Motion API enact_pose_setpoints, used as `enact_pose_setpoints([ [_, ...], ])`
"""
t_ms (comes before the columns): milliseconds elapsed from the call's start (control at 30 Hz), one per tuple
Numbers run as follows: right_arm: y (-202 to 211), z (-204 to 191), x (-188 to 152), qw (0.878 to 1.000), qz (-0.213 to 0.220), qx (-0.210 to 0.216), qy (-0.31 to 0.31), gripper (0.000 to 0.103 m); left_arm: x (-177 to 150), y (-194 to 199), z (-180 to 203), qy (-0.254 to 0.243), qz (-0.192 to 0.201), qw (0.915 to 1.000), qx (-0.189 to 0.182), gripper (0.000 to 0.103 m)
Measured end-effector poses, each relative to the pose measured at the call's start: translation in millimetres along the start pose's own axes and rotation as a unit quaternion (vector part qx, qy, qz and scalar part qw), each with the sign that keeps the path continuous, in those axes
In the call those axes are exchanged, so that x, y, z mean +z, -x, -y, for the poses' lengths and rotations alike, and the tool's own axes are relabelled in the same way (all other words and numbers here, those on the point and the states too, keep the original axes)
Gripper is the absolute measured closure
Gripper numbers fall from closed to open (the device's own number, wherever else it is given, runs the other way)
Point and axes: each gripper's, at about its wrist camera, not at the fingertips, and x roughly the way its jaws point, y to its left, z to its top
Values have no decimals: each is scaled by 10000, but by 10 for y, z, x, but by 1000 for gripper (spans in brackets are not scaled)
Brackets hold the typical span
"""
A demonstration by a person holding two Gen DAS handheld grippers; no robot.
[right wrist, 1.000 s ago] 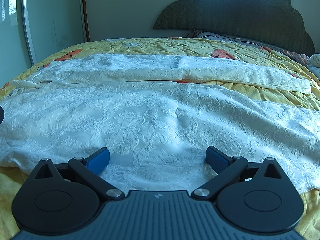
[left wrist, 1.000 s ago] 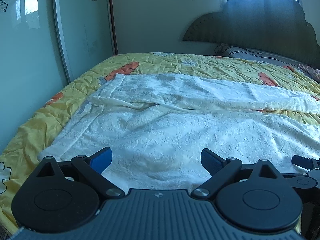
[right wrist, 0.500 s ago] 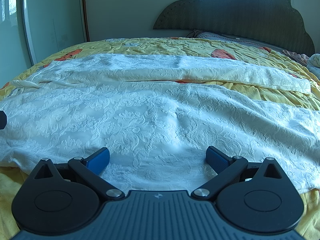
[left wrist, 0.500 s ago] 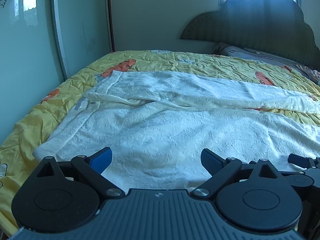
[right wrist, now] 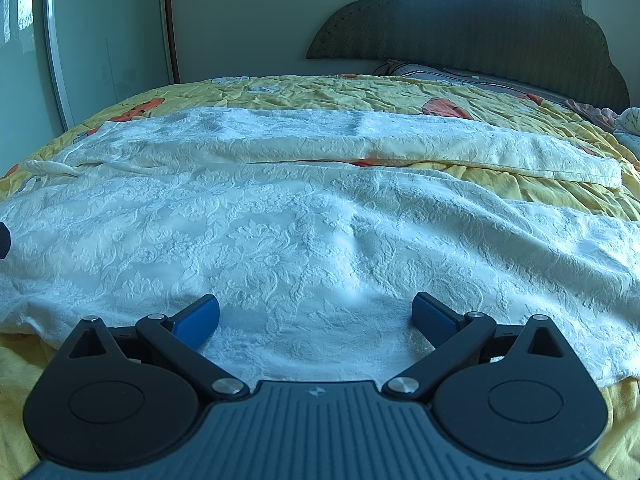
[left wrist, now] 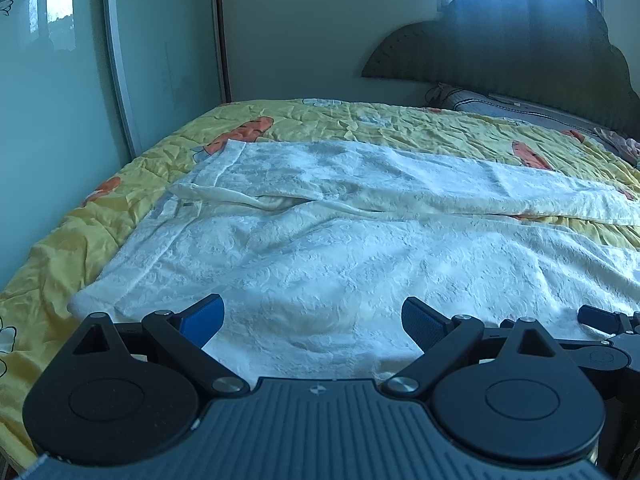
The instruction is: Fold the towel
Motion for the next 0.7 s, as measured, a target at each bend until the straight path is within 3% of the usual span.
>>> enact_pose_setpoints([
  [700,2,-1,-1,10000,0,-5,6,0,-5,-43,-160,89,-20,9999,88,6],
])
